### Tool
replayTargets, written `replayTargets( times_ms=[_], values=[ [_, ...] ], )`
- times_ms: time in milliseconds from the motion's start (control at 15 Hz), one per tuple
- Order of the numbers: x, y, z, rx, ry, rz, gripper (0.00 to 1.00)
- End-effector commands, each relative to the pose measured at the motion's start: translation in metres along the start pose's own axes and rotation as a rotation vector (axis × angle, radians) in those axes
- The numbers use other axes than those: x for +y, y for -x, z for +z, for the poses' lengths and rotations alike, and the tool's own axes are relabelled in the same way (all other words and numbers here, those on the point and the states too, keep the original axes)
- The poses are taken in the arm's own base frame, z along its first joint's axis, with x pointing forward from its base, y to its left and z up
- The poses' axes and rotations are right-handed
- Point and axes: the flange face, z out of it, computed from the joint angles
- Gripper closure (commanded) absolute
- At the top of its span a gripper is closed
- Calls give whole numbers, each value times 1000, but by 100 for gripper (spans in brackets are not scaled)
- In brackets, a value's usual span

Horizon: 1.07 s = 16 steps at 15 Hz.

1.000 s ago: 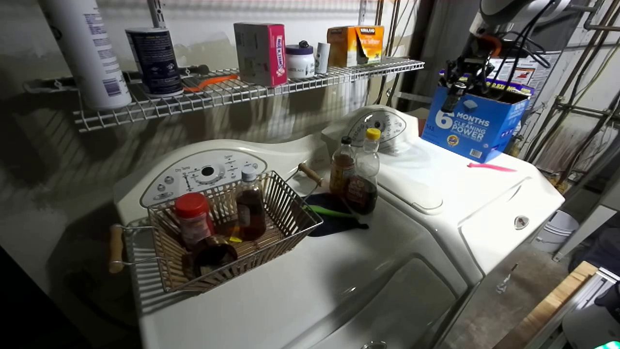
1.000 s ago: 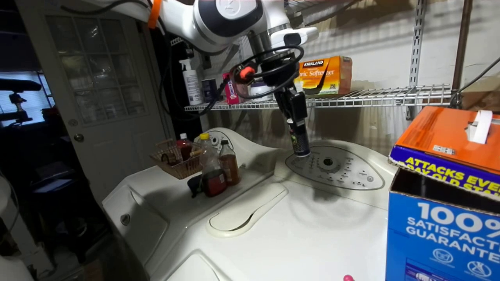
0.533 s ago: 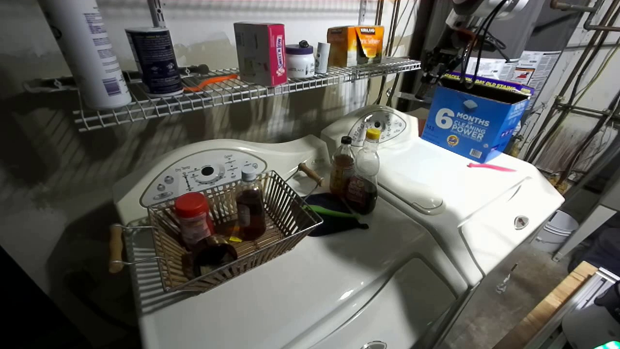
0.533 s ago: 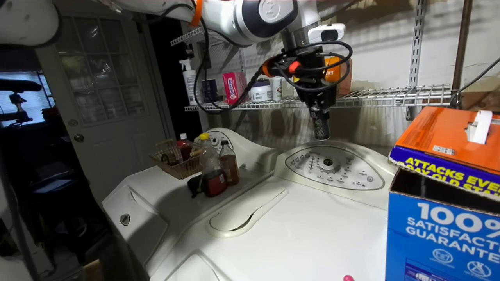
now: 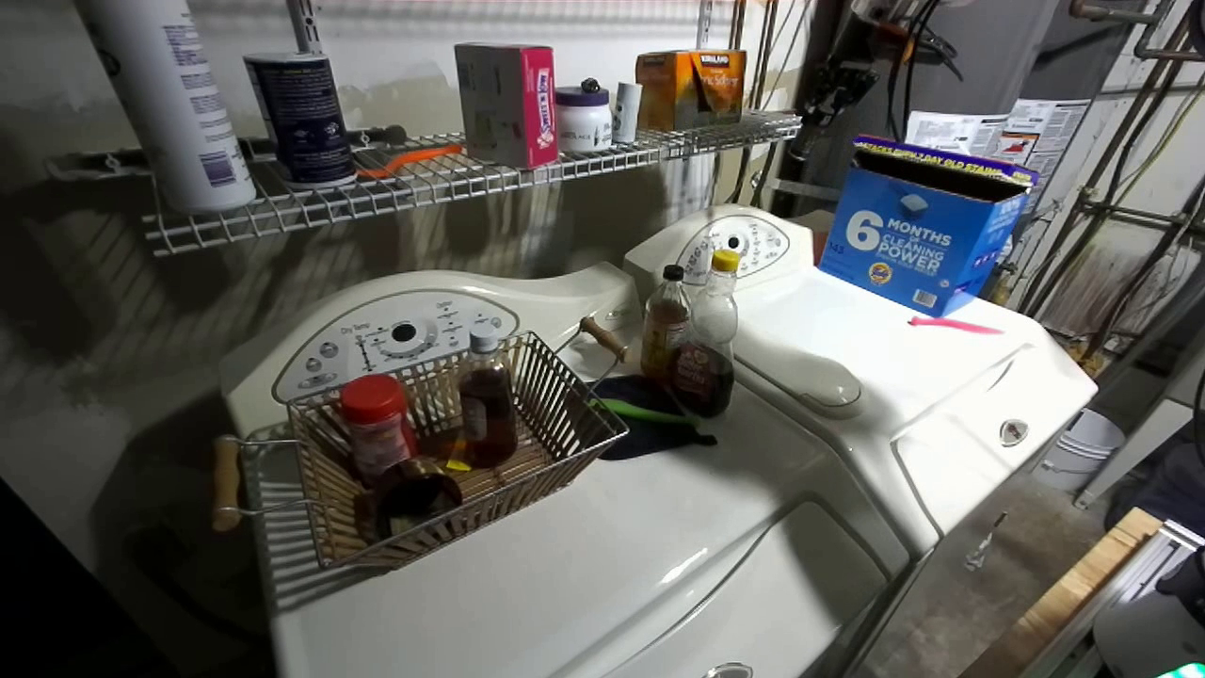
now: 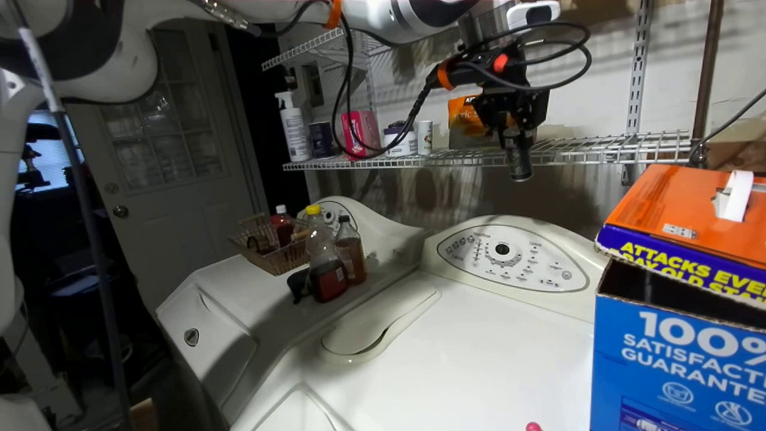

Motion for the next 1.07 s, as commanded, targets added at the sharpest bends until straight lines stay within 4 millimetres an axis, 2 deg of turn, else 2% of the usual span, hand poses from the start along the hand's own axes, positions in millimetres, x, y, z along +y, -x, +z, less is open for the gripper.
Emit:
replayTargets(
  times_ms=[0, 133, 267, 333, 733, 1000],
  values=[
    [-3, -7, -8, 24, 0, -14, 55],
    [-5, -14, -14, 45, 1, -27, 55],
    [-4, -16, -10, 45, 3, -30, 55],
    [-3, -16, -9, 44, 4, -30, 80],
    [-12, -52, -9, 170, 17, -112, 80],
    [-20, -67, 5, 247, 21, -172, 80]
  ],
)
